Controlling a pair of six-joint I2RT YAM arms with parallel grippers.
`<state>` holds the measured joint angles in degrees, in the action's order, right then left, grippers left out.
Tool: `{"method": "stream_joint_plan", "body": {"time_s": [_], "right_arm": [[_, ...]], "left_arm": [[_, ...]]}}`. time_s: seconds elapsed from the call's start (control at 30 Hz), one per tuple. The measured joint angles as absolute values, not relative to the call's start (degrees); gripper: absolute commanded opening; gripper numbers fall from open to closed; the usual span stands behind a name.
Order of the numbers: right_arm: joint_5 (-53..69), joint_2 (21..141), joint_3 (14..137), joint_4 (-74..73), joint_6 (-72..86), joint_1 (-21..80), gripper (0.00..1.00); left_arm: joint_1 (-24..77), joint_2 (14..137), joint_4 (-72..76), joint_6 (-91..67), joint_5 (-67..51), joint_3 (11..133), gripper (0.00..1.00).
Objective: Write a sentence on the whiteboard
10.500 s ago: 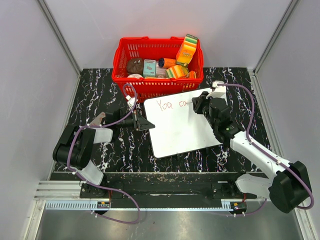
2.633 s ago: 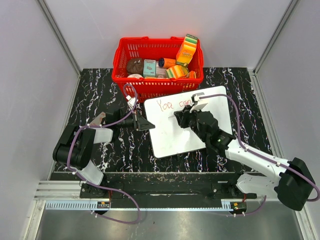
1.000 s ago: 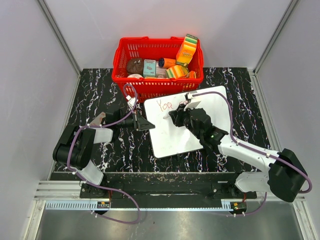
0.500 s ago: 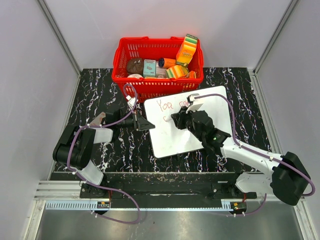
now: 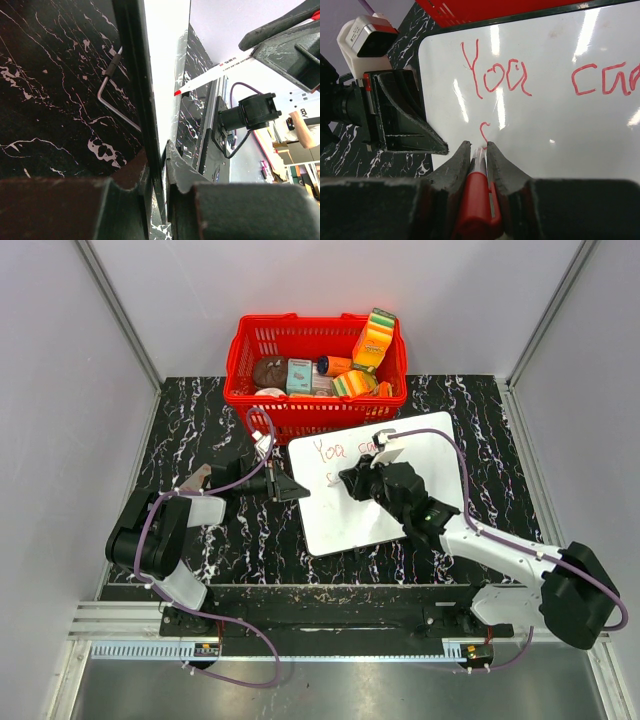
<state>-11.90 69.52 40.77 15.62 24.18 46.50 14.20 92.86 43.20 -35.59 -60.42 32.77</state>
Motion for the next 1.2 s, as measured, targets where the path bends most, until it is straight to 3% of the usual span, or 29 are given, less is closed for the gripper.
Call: {"method": "stream_joint_plan", "body": {"time_s": [0.57, 1.2], "right_arm": [[-14.7, 64.5, 37.8, 19.9, 25.9, 46.5, 0.0], [-18.6, 67.7, 41.2, 18.6, 22.9, 46.5, 0.0]], "left_arm": [[14.2, 92.9, 43.4, -35.6, -60.5, 32.8, 0.0], [14.2, 92.9, 43.4, -35.6, -60.5, 32.8, 0.0]]}}
